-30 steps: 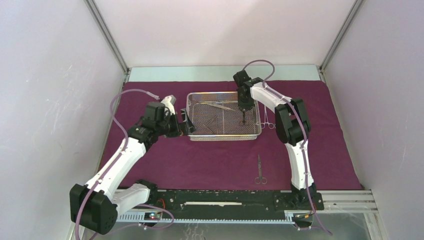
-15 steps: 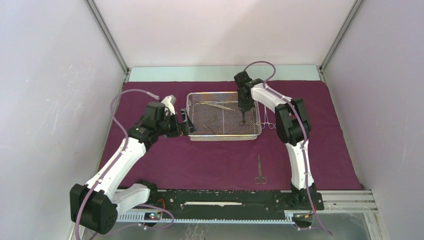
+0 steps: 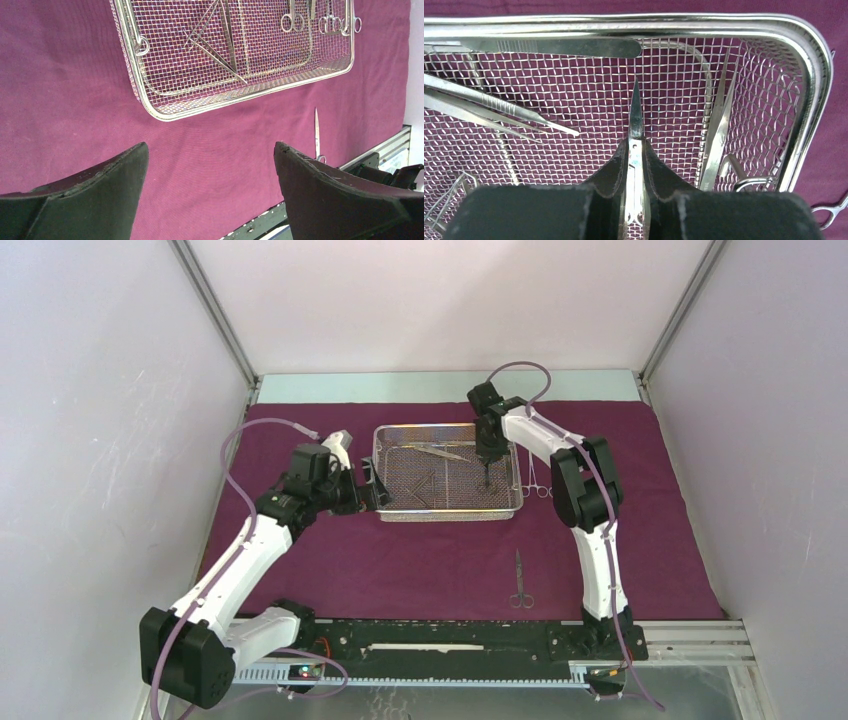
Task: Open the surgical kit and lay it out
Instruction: Pick up the medical item from the container.
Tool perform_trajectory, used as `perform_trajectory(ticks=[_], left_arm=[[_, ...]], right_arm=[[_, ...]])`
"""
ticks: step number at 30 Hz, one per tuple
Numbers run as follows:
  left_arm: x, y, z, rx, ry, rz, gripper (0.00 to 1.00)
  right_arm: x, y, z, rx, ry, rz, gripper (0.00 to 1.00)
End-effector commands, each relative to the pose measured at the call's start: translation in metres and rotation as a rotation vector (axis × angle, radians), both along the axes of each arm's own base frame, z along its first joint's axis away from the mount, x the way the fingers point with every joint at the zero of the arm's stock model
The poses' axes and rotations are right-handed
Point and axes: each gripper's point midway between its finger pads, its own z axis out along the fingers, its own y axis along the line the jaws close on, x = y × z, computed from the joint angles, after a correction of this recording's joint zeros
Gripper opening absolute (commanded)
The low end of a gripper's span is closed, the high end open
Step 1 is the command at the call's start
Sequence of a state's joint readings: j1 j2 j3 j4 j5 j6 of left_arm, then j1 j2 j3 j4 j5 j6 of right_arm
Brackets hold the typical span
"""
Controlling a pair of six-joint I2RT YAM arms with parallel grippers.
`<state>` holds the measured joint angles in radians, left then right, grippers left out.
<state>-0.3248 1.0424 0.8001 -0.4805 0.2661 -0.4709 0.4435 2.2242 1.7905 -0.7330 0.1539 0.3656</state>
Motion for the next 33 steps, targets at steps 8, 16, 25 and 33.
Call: perform_trajectory(ticks=[8, 16, 25, 33], left_arm=[[0.000, 0.001, -0.002, -0.003, -0.004, 0.002, 1.00], [0.000, 0.001, -0.002, -0.006, -0.003, 0.001, 1.00], [0.000, 0.000, -0.001, -0.008, -0.004, -0.001, 1.00], [-0.001, 0.000, -0.001, -0.011, -0.007, -0.003, 1.00]], right_arm=[[0.005, 0.010, 0.056, 0.032, -0.108, -0.007, 0.06], [0.002, 0.010, 0.064, 0.030, -0.120, -0.003, 0.06], [0.003, 0.014, 0.082, 0.042, -0.147, 0.004, 0.05], [-0.001, 0.020, 0.101, 0.053, -0.167, 0.015, 0.05]])
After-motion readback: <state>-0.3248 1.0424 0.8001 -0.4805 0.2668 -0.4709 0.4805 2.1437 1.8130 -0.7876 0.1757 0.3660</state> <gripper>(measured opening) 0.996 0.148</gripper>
